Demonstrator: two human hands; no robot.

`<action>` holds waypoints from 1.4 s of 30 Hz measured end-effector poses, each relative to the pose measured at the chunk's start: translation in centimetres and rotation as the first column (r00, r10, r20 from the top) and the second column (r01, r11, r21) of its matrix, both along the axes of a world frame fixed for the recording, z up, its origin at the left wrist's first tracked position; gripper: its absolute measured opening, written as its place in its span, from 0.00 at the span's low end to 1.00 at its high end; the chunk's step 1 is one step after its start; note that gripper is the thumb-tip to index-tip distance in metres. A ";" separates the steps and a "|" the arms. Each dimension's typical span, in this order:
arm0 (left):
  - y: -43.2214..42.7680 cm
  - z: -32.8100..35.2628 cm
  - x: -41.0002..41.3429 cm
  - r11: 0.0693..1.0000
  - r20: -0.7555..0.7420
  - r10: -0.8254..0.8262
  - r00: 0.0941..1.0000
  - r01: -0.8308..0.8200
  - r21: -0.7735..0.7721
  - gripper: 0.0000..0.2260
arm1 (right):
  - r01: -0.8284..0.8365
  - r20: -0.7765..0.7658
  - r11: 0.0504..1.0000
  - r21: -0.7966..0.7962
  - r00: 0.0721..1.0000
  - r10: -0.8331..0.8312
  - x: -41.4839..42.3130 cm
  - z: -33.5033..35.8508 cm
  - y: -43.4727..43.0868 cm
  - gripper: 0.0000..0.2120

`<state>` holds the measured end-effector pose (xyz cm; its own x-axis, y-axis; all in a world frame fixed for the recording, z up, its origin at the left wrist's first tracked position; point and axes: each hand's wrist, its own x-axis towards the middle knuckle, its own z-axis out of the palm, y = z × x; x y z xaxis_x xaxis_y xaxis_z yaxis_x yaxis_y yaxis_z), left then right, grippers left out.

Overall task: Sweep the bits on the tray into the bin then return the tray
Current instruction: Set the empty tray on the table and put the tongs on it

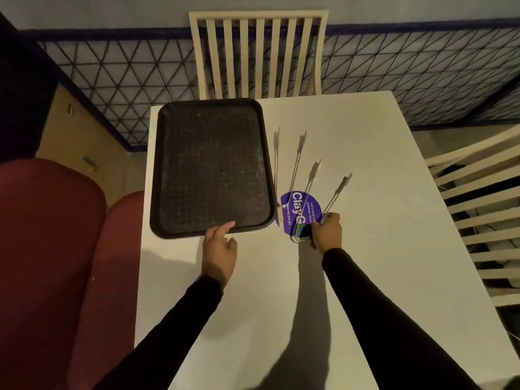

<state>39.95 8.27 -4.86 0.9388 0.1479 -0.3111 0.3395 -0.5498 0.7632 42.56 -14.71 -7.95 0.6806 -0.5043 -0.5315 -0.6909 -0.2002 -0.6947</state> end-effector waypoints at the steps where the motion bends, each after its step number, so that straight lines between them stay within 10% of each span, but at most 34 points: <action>1: -0.9 0.3 0.9 0.998 -0.005 -0.062 0.998 0.062 0.002 0.17 | 0.004 0.008 1.000 0.003 1.000 -0.004 -0.3 0.2 -0.3 0.17; 7: -8.2 -0.2 7.6 0.926 0.028 -0.348 0.937 0.339 0.163 0.17 | 0.001 0.045 0.999 -0.038 0.999 0.001 -4.4 1.7 -2.4 0.15; 19: -15.8 -3.6 13.4 0.644 -0.152 -0.392 0.907 0.389 0.659 0.22 | 0.059 0.044 0.998 -0.033 0.997 -0.057 -10.2 1.6 -4.1 0.16; 30: -11.2 1.0 9.2 0.966 0.011 -0.257 0.966 0.257 -0.012 0.24 | -0.022 0.154 0.998 -0.053 0.988 0.030 -5.8 4.9 -2.6 0.16; 42: 5.6 1.4 5.8 0.969 0.083 0.246 0.966 -0.241 -0.060 0.22 | -0.331 0.185 0.937 -0.115 0.919 0.347 7.5 6.2 7.2 0.16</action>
<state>45.72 13.89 -3.42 0.9006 0.3620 -0.2407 0.3880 -0.4198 0.8205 50.07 -7.51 -1.79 0.9057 -0.2599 -0.3349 -0.4209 -0.4582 -0.7829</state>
